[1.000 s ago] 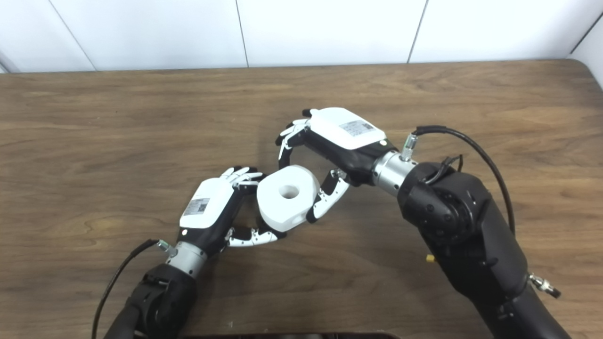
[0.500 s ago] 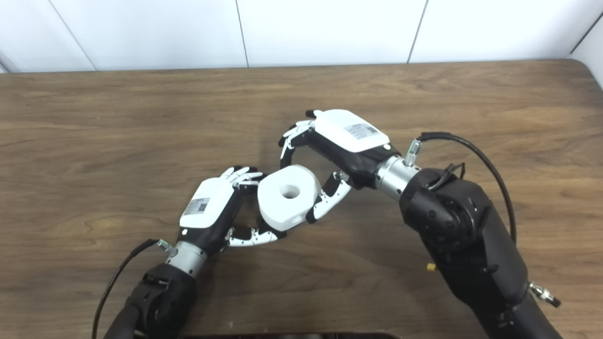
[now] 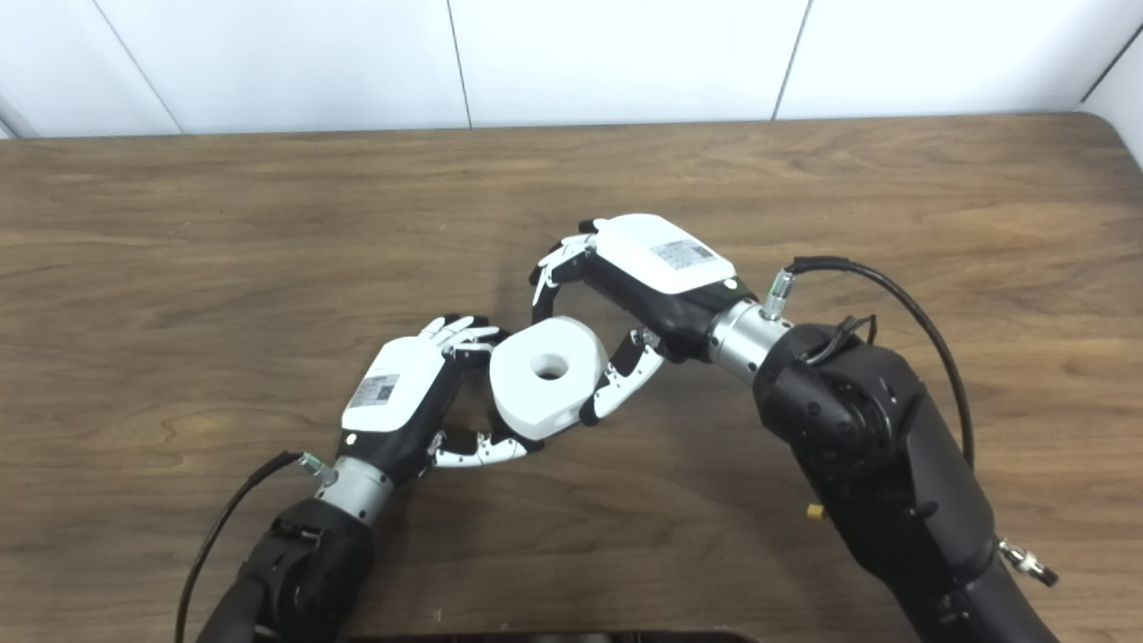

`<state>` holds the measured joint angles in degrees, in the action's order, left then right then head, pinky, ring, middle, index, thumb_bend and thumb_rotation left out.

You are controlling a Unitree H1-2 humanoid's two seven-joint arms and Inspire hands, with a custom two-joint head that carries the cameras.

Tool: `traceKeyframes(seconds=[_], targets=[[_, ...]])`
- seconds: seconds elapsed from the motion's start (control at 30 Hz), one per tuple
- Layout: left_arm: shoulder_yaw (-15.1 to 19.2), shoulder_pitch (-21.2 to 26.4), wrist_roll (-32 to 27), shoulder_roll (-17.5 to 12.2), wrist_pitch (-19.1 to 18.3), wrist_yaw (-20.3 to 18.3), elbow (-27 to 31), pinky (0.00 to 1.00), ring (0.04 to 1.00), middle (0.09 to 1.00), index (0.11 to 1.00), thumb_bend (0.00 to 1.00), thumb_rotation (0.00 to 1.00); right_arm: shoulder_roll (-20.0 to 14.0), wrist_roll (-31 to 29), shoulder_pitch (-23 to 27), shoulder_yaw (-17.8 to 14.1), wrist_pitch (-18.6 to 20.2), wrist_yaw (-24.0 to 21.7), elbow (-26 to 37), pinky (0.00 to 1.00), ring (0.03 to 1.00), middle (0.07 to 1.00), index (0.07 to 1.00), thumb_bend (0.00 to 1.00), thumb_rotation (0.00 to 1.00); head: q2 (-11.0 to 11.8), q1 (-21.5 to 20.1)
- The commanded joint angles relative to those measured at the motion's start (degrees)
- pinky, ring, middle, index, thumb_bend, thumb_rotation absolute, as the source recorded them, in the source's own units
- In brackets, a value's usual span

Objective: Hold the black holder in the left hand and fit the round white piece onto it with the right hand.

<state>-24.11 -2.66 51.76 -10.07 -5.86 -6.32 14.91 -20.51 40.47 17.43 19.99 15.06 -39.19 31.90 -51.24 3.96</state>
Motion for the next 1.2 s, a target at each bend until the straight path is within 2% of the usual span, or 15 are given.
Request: traceKeyframes(seconds=[0.0, 0.6, 0.63, 0.67, 0.7, 0.73, 0.9, 1.17], targets=[[-0.73, -0.03, 1.20, -0.04, -0.60, -1.91, 0.10, 0.96, 0.895, 0.814, 0.489, 0.52, 0.05, 0.19, 0.05, 1.52, -0.66, -1.44, 1.37, 0.85, 0.96, 0.873, 0.788, 0.484, 0.52, 0.14, -0.07, 0.03], [-0.59, 0.06, 0.95, 0.06, -0.23, -1.49, -0.24, 0.96, 0.894, 0.814, 0.489, 0.52, 0.05, -0.39, 2.19, 2.55, 0.52, -0.64, -1.49, 1.38, 0.97, 0.884, 0.804, 0.495, 0.52, 0.16, -0.04, -0.43], [-0.59, 0.05, 0.91, 0.02, -0.05, -1.27, -0.37, 0.96, 0.893, 0.813, 0.489, 0.52, 0.05, -0.29, 2.25, 2.48, 0.48, -0.26, -1.76, 1.56, 0.97, 0.885, 0.810, 0.580, 0.69, 0.23, -0.04, -0.45], [-0.59, 0.05, 0.92, 0.00, 0.02, -1.22, -0.43, 0.96, 0.893, 0.813, 0.489, 0.52, 0.05, -0.21, 2.33, 2.42, 0.44, 0.12, -2.04, 1.74, 0.97, 0.891, 0.823, 0.636, 0.79, 0.28, -0.04, -0.45], [-0.62, 0.06, 1.01, -0.05, 0.07, -1.20, -0.46, 0.96, 0.894, 0.814, 0.489, 0.52, 0.05, -0.16, 2.42, 2.37, 0.41, 0.46, -2.40, 1.95, 0.98, 0.900, 0.844, 0.684, 0.86, 0.32, -0.03, -0.48], [-0.64, 0.07, 1.09, -0.05, 0.00, -1.29, -0.46, 0.96, 0.894, 0.814, 0.489, 0.52, 0.05, -0.23, 2.63, 2.41, 0.45, 0.73, -2.94, 2.15, 0.99, 0.912, 0.863, 0.712, 0.89, 0.35, -0.03, -0.48], [-0.70, 0.14, 1.28, -0.05, -0.03, -1.31, -0.51, 0.96, 0.892, 0.813, 0.489, 0.52, 0.05, -0.56, 3.84, 2.92, 0.44, 1.24, -5.62, 3.17, 1.00, 0.983, 0.952, 0.818, 0.97, 0.45, -0.03, -0.48], [-0.71, 0.16, 1.21, 0.06, -0.04, -1.22, -0.62, 0.95, 0.888, 0.809, 0.489, 0.52, 0.05, -0.34, 3.51, 2.79, -0.21, 0.65, -5.58, 3.08, 1.00, 1.000, 0.999, 0.893, 1.00, 0.51, -0.02, -0.57]])
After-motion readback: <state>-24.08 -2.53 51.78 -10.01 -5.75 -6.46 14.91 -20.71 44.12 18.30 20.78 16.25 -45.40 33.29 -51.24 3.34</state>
